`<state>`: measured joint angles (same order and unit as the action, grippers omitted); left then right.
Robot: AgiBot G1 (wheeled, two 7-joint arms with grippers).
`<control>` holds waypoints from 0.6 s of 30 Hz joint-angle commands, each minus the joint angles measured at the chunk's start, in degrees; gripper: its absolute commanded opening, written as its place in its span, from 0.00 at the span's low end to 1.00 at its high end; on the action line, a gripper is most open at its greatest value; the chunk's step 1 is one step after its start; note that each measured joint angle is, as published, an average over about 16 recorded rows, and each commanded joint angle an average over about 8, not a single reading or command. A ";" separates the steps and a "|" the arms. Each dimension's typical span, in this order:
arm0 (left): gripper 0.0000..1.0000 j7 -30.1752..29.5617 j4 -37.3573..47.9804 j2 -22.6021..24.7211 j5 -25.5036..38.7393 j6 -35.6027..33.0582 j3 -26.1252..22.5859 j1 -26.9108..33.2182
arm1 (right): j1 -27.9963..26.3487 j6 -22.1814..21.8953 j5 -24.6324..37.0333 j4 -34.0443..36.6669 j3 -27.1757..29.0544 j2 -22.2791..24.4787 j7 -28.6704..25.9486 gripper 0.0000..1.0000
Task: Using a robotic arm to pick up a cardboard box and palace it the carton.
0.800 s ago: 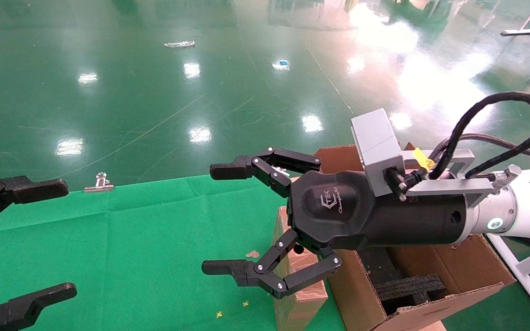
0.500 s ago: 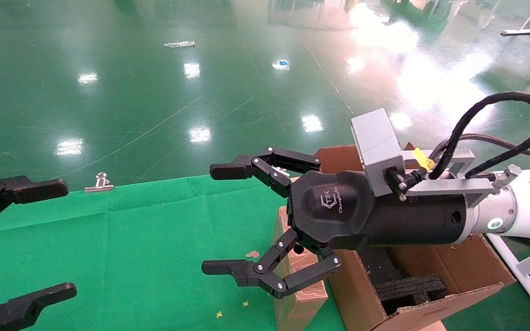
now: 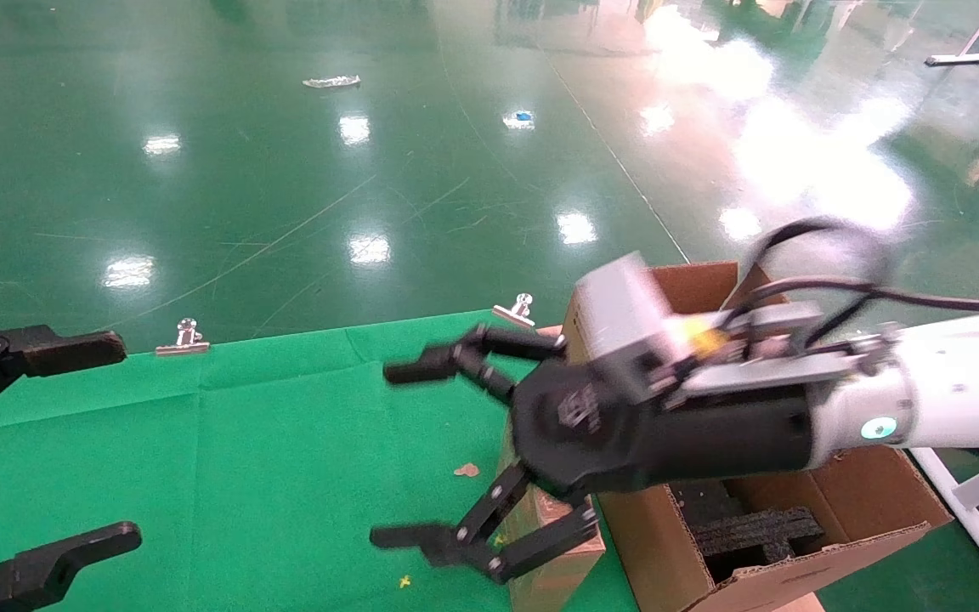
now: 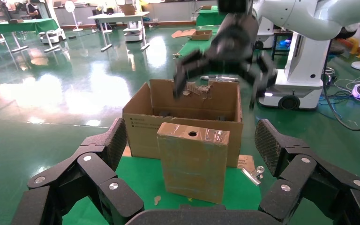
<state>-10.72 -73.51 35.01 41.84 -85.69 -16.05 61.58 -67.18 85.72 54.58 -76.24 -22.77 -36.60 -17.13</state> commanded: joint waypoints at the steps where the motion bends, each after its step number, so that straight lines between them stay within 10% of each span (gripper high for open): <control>1: 1.00 0.01 0.01 0.00 0.00 0.00 -0.01 0.01 | -1.56 -0.38 4.17 -1.21 -1.99 -0.08 -1.95 1.00; 18: 1.00 0.05 0.02 -0.03 -0.05 0.02 -0.09 0.03 | -32.47 5.14 34.13 -1.49 -31.71 -11.75 -18.08 1.00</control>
<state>-10.67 -73.49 34.98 41.78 -85.67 -16.14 61.61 -99.73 90.77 87.27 -77.75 -54.56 -47.72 -34.87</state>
